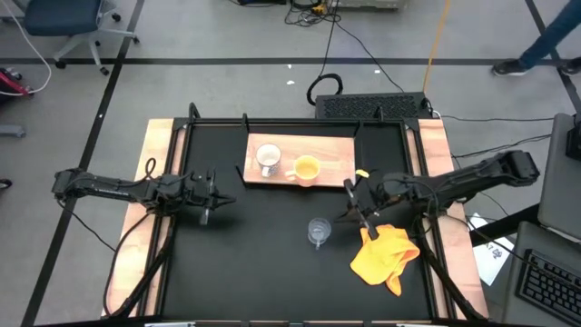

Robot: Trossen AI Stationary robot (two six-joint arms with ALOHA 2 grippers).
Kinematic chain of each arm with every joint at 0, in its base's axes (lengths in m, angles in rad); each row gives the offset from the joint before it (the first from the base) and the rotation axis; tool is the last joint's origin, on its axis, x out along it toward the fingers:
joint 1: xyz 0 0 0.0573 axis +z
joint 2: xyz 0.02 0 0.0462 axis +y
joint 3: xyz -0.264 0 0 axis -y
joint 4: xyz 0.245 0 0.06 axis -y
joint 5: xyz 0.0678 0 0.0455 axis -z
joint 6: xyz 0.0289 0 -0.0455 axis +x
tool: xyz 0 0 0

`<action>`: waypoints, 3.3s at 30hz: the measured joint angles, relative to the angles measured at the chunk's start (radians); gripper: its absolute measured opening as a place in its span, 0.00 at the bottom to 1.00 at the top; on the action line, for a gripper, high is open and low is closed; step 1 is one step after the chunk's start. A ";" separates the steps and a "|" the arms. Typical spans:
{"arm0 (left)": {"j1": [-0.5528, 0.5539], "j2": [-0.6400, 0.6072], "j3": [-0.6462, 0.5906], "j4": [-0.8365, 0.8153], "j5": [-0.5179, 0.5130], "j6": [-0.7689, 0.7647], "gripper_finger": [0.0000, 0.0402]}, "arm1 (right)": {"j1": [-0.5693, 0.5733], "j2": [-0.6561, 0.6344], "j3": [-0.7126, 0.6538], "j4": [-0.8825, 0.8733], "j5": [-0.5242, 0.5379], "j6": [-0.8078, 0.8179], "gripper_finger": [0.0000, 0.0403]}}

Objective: Stack small to large cups/mugs on shelf
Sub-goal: Put the transparent mug on the shelf

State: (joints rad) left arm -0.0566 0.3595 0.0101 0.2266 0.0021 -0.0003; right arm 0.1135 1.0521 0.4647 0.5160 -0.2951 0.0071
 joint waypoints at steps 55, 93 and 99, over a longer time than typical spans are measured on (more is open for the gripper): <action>0.000 0.000 0.001 0.009 0.023 -0.047 0.08 | -0.014 0.405 0.726 -0.997 0.059 0.084 0.00; 0.000 0.000 0.001 -0.022 0.023 -0.057 0.08 | -0.055 0.422 0.770 -1.193 0.088 0.191 0.00; 0.000 0.000 0.001 -0.022 0.023 -0.057 0.08 | -0.046 0.466 0.793 -1.269 0.087 0.213 0.00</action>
State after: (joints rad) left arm -0.0566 0.3595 0.0109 0.2045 0.0246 -0.0568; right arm 0.0672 1.5180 1.2579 -0.7534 -0.2081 0.2205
